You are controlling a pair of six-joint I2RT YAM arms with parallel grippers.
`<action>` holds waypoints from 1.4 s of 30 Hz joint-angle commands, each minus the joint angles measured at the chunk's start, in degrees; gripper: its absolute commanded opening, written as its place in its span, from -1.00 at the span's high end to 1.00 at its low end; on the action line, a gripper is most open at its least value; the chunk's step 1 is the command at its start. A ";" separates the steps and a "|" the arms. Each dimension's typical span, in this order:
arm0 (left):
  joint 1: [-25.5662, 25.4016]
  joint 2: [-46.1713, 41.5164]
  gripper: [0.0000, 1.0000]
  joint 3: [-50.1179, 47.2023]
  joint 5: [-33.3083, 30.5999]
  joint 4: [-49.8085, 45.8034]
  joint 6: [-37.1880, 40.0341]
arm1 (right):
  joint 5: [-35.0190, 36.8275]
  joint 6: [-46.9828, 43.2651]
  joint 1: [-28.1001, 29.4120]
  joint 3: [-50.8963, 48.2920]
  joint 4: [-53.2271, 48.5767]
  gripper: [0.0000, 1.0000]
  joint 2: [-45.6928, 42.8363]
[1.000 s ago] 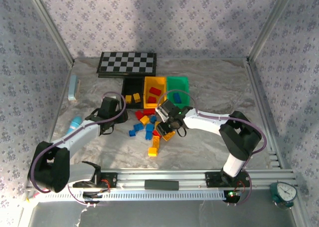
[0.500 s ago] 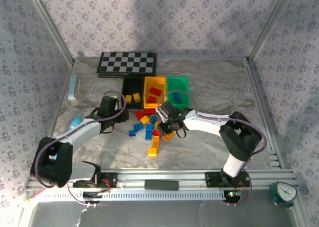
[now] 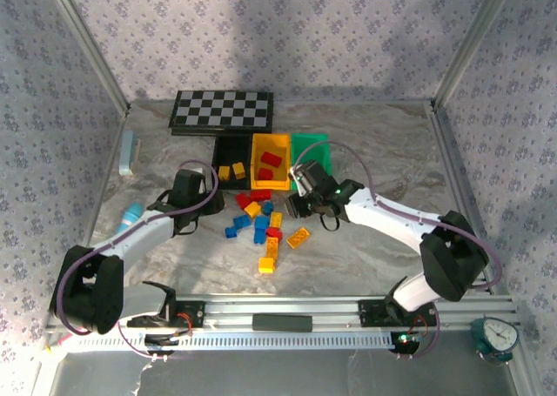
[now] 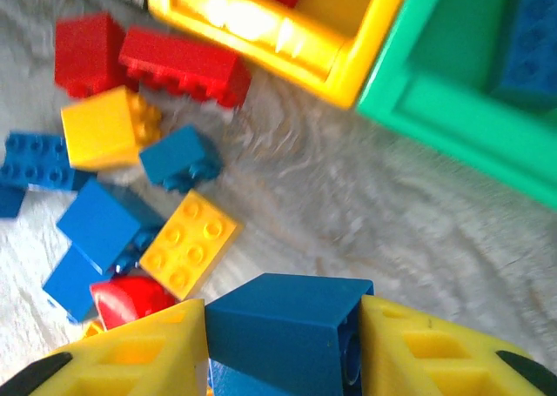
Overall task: Sort the legos into containers by color
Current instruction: Pick up the lego from the center of the table, then place the lego in the container.
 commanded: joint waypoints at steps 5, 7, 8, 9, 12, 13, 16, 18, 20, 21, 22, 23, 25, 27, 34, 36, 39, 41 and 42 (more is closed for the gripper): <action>0.46 -1.13 -0.29 -0.29 -0.01 0.13 0.00 | 5.19 2.73 -3.95 5.03 -1.17 0.12 -2.05; 0.48 -1.31 -0.29 -0.40 0.10 0.17 -0.04 | 5.98 3.38 -4.90 5.89 -0.81 0.12 -2.12; 0.49 -1.32 -0.29 -0.46 0.09 0.24 -0.04 | 6.25 3.74 -5.53 6.25 -0.52 0.12 -2.07; 0.49 -1.32 -0.29 -0.46 0.09 0.31 -0.10 | 6.47 4.21 -6.06 6.60 -0.27 0.12 -1.90; 0.50 -1.15 -0.29 -0.46 0.28 0.52 -0.13 | 7.64 5.70 -8.12 7.48 0.96 0.11 -0.30; 0.51 -1.06 -0.29 -0.51 0.35 0.52 -0.06 | 7.82 6.15 -9.06 8.03 1.30 0.11 0.88; 0.57 -1.10 -0.29 -0.55 -0.11 0.60 -0.02 | 6.95 7.59 -11.70 9.73 2.49 0.10 5.65; 0.57 -1.23 -0.29 -0.59 -0.37 0.44 0.05 | 4.61 8.28 -13.06 12.51 3.74 0.08 8.93; 0.57 -1.57 -0.29 -0.63 -0.57 0.43 0.14 | 3.87 8.07 -13.60 14.83 3.96 0.00 12.10; 0.57 -1.66 -0.29 -0.65 -0.62 0.43 0.14 | 3.97 7.78 -13.63 16.09 3.55 -0.05 13.33; 0.57 -1.91 -0.29 -0.79 -0.65 0.39 0.22 | 4.10 7.42 -13.64 17.37 2.94 -0.11 14.51; 0.57 -2.15 -0.29 -0.90 -0.77 0.35 0.22 | 4.16 7.30 -13.73 18.40 2.38 -0.16 15.33; 0.57 -2.61 -0.29 -1.07 -0.97 0.11 0.25 | 3.35 7.28 -13.63 19.10 2.30 -0.20 15.82; 0.57 -3.08 -0.29 -1.25 -1.21 0.10 0.31 | 3.05 7.16 -13.41 18.84 2.57 -0.21 15.41; 0.57 -2.35 -0.29 -1.11 -1.11 0.67 0.31 | 4.00 7.12 -12.62 14.15 2.54 -0.22 10.37; 0.58 -1.63 -0.29 -0.82 -0.45 1.11 0.31 | 4.57 6.47 -11.99 12.37 2.01 -0.22 8.19; 0.57 -0.51 -0.29 -0.38 0.58 1.50 0.23 | 7.13 5.36 -10.86 8.18 1.90 -0.22 4.75; 0.57 -0.01 -0.29 -0.22 0.87 1.49 0.15 | 9.02 4.71 -10.18 5.29 2.11 -0.22 2.52; 0.57 0.15 -0.29 -0.18 1.09 1.49 0.14 | 9.89 4.33 -10.03 3.80 2.39 -0.22 1.43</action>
